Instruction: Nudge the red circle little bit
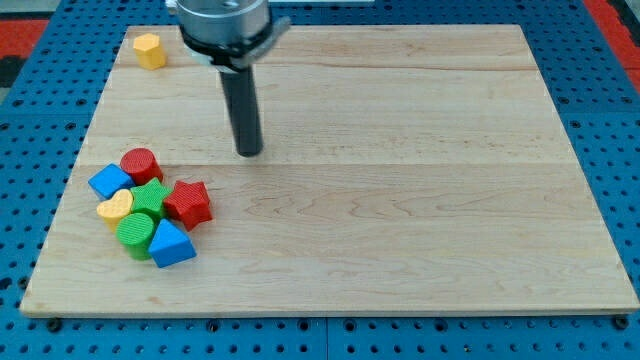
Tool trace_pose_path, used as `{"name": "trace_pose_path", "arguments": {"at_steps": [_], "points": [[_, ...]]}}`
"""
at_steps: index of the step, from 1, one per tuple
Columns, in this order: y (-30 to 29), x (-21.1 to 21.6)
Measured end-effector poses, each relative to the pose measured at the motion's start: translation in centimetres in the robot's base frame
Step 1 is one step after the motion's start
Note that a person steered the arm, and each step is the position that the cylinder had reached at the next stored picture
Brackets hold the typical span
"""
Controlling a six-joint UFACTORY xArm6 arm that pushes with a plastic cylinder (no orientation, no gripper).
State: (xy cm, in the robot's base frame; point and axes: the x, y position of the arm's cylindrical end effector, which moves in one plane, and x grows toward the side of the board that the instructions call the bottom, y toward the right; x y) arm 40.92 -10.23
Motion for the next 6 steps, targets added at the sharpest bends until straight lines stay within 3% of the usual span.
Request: {"name": "trace_pose_path", "arguments": {"at_steps": [3,4,5,6], "points": [[-19.2,1.8],[-19.3,5.1],[-12.3,5.4],[-11.5,5.4]]}}
